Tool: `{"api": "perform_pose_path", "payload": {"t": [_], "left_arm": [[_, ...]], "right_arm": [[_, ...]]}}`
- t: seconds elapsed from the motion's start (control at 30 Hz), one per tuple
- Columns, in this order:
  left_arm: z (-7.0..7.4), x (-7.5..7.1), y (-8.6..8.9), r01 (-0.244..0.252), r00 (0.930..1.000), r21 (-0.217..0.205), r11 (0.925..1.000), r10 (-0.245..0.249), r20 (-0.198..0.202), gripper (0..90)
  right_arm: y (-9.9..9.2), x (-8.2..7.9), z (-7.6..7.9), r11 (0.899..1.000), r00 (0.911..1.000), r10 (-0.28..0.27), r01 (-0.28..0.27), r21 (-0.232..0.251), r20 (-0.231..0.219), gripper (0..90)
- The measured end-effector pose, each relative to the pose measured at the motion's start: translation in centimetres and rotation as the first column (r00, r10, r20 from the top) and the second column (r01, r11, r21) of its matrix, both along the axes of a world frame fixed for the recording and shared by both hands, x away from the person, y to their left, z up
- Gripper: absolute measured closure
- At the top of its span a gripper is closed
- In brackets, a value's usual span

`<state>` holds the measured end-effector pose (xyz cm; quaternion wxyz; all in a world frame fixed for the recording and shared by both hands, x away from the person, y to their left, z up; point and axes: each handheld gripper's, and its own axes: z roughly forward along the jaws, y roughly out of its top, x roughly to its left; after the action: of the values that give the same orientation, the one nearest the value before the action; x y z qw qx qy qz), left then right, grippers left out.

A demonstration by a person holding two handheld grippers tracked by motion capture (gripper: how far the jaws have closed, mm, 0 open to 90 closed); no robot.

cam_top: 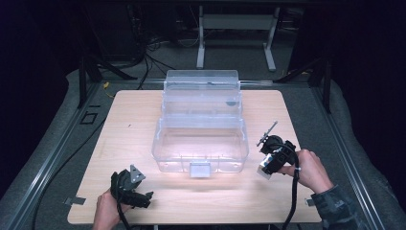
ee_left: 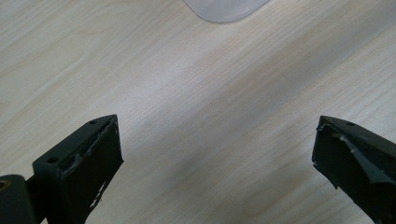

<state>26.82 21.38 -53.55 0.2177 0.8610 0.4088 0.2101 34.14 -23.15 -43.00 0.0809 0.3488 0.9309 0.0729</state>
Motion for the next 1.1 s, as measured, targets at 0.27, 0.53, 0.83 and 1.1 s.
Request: {"api": "perform_pose_path", "payload": {"t": [0.27, 0.53, 0.83, 1.1], "left_arm": [[0.2, -0.1, 0.0, 0.0, 0.9998, -0.003, 1.0, 0.0, 0.019, 1.8], [0.2, -0.1, 0.0, 0.002, 0.9998, -0.001, 1.0, -0.002, 0.018, 1.9], [0.2, -0.1, -0.1, 0.012, 0.9997, 0.004, 0.9999, -0.012, 0.022, 2.0], [0.2, -0.1, -0.1, 0.013, 0.9996, 0.004, 0.9999, -0.013, 0.024, 2.0]], "right_arm": [[0.1, 0.9, 0.6, 1.0, 0.9998, 0.002, -0.003, -0.017, -0.019, 46.0], [0.2, 1.6, 1.8, 1.0, 1.0, 0.006, -0.006, -0.022, -0.006, 46.0], [-0.3, 2.4, 2.7, 1.0, 0.9998, -0.007, 0.007, -0.004, 0.017, 46.0], [-0.3, 3.1, 3.8, 1.0, 0.9995, -0.012, 0.012, -0.006, 0.03, 46.0]]}}
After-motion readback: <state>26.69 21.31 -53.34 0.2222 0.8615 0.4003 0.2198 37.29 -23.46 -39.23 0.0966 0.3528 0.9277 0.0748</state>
